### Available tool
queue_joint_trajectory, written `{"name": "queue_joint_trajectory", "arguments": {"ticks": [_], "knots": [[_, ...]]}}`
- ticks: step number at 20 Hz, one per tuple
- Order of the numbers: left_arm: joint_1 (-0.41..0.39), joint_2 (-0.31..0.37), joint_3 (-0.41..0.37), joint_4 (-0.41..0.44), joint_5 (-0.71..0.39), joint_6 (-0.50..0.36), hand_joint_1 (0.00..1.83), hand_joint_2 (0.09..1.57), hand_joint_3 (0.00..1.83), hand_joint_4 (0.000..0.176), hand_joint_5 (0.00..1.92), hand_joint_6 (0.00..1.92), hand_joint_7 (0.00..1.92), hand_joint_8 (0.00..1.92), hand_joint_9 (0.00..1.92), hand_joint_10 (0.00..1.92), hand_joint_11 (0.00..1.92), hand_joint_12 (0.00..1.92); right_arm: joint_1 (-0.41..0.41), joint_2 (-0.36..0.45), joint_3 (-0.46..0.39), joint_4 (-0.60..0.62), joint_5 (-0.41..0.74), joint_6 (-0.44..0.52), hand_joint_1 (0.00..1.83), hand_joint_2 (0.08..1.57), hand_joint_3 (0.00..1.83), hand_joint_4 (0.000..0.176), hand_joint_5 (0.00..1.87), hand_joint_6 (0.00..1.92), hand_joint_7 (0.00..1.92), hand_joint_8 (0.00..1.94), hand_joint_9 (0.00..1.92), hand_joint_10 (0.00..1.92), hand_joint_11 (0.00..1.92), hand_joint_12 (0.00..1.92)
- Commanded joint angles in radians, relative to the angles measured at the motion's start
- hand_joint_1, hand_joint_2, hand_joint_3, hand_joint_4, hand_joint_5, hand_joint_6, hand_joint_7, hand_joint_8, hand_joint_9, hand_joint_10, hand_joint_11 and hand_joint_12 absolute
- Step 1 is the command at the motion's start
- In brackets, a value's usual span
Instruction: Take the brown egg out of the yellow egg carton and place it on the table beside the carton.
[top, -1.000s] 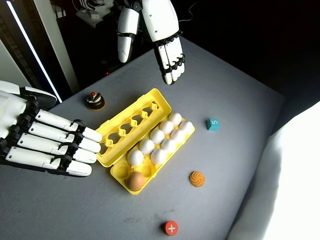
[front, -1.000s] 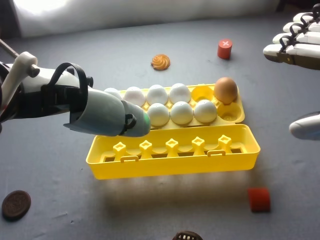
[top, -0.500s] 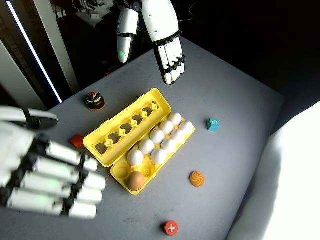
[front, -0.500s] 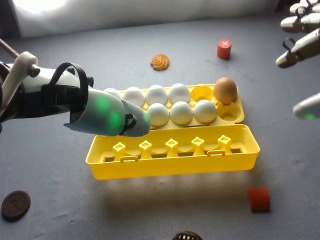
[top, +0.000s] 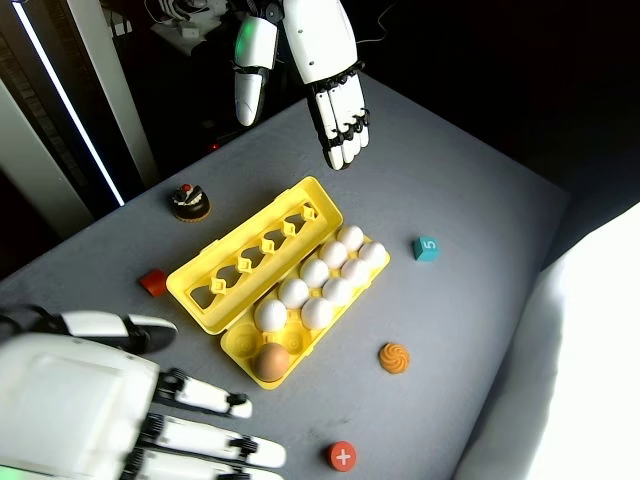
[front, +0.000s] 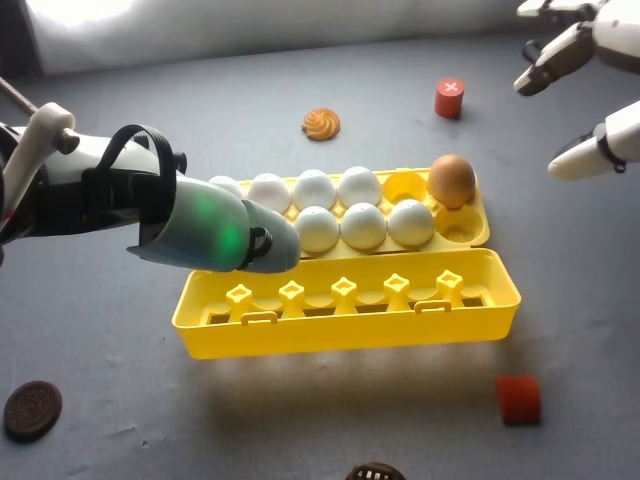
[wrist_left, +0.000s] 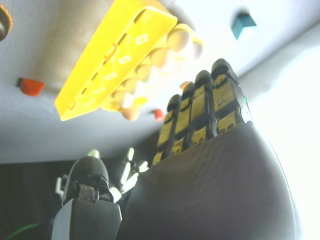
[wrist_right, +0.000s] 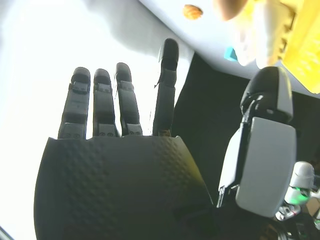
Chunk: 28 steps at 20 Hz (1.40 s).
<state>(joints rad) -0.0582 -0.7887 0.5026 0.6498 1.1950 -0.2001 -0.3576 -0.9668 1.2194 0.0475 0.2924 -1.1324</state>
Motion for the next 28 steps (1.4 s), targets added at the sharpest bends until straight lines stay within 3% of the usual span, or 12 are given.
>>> {"name": "queue_joint_trajectory", "arguments": {"ticks": [1, 5, 6, 8, 12, 15, 16, 17, 18, 24, 26, 28], "knots": [[-0.012, 0.0, -0.001, 0.06, -0.027, -0.001, 0.0, 1.15, 0.02, 0.0, 0.0, 0.0, 0.0, 0.0, 0.0, 0.0, 0.0, 0.0, 0.018, -0.008, 0.015, 0.0, 0.109, 0.01, 0.61, 0.85, 0.01, 0.145, 0.72, 0.02, 0.13, 0.01, 0.0, 0.0, 0.0, 0.0], [-0.012, -0.001, -0.002, 0.06, -0.025, -0.001, 0.0, 1.15, 0.01, 0.0, 0.0, 0.0, 0.0, 0.0, 0.0, 0.0, 0.0, 0.0, -0.011, -0.088, 0.102, -0.162, 0.149, 0.117, 0.58, 0.84, 0.0, 0.149, 0.75, 0.03, 0.06, 0.0, 0.0, 0.0, 0.0, 0.0], [-0.012, -0.001, -0.002, 0.06, -0.025, -0.001, 0.0, 1.15, 0.01, 0.0, 0.0, 0.0, 0.0, 0.0, 0.0, 0.0, 0.0, 0.0, -0.018, -0.112, 0.129, -0.162, 0.149, 0.121, 0.64, 0.83, 0.0, 0.133, 0.8, 0.02, 0.1, 0.0, 0.0, 0.0, 0.0, 0.0], [-0.012, -0.001, -0.002, 0.06, -0.025, -0.001, 0.0, 1.14, 0.01, 0.0, 0.0, 0.0, 0.0, 0.0, 0.0, 0.0, 0.0, 0.0, -0.026, -0.143, 0.16, -0.162, 0.152, 0.128, 0.6, 0.83, 0.0, 0.162, 0.81, 0.02, 0.07, 0.0, 0.0, 0.0, 0.0, 0.0], [-0.012, -0.003, -0.002, 0.059, -0.025, -0.001, 0.0, 1.14, 0.01, 0.0, 0.01, 0.0, 0.0, 0.0, 0.0, 0.0, 0.0, 0.0, -0.023, -0.217, 0.228, -0.162, 0.164, 0.14, 0.63, 0.83, 0.0, 0.13, 0.84, 0.03, 0.12, 0.02, 0.0, 0.0, 0.0, 0.0], [-0.012, -0.004, -0.002, 0.059, -0.025, -0.001, 0.0, 1.14, 0.01, 0.0, 0.01, 0.0, 0.0, 0.0, 0.0, 0.0, 0.0, 0.0, -0.014, -0.247, 0.245, -0.163, 0.151, 0.14, 0.66, 0.81, 0.0, 0.149, 0.91, 0.05, 0.06, 0.0, 0.0, 0.0, 0.0, 0.0], [-0.012, -0.004, -0.002, 0.059, -0.025, -0.001, 0.0, 1.15, 0.01, 0.0, 0.01, 0.0, 0.0, 0.0, 0.0, 0.0, 0.0, 0.0, -0.013, -0.253, 0.248, -0.163, 0.149, 0.14, 0.72, 0.8, 0.0, 0.119, 0.95, 0.03, 0.1, 0.0, 0.0, 0.0, 0.0, 0.0], [-0.012, -0.004, -0.002, 0.059, -0.025, -0.001, 0.0, 1.15, 0.01, 0.0, 0.0, 0.0, 0.0, 0.0, 0.0, 0.0, 0.0, 0.0, -0.012, -0.265, 0.255, -0.163, 0.146, 0.14, 0.72, 0.8, 0.0, 0.127, 0.95, 0.02, 0.07, 0.0, 0.0, 0.0, 0.0, 0.0], [-0.012, -0.004, -0.002, 0.059, -0.025, -0.001, 0.0, 1.14, 0.01, 0.0, 0.0, 0.0, 0.0, 0.0, 0.0, 0.0, 0.0, 0.0, -0.011, -0.279, 0.264, -0.163, 0.145, 0.139, 0.66, 0.8, 0.0, 0.172, 0.94, 0.01, 0.07, 0.01, 0.0, 0.0, 0.0, 0.0], [-0.012, -0.004, -0.002, 0.06, -0.025, -0.001, 0.0, 1.14, 0.0, 0.0, 0.0, 0.0, 0.0, 0.0, 0.0, 0.0, 0.0, 0.0, -0.02, -0.31, 0.272, -0.165, 0.144, 0.13, 0.72, 0.74, 0.0, 0.176, 1.0, 0.03, 0.06, 0.01, 0.0, 0.0, 0.0, 0.0], [-0.012, -0.004, -0.002, 0.06, -0.025, -0.001, 0.0, 1.14, 0.0, 0.0, 0.0, 0.0, 0.0, 0.0, 0.0, 0.0, 0.0, 0.0, -0.034, -0.314, 0.277, -0.165, 0.144, 0.129, 0.75, 0.76, 0.0, 0.161, 1.01, 0.03, 0.07, 0.01, 0.0, 0.0, 0.0, 0.0], [-0.012, -0.004, -0.002, 0.06, -0.025, -0.001, 0.0, 1.14, 0.0, 0.0, 0.0, 0.0, 0.0, 0.0, 0.0, 0.0, 0.0, 0.0, -0.045, -0.316, 0.284, -0.165, 0.15, 0.13, 0.75, 0.75, 0.0, 0.175, 1.04, 0.03, 0.07, 0.01, 0.0, 0.0, 0.0, 0.0]]}}
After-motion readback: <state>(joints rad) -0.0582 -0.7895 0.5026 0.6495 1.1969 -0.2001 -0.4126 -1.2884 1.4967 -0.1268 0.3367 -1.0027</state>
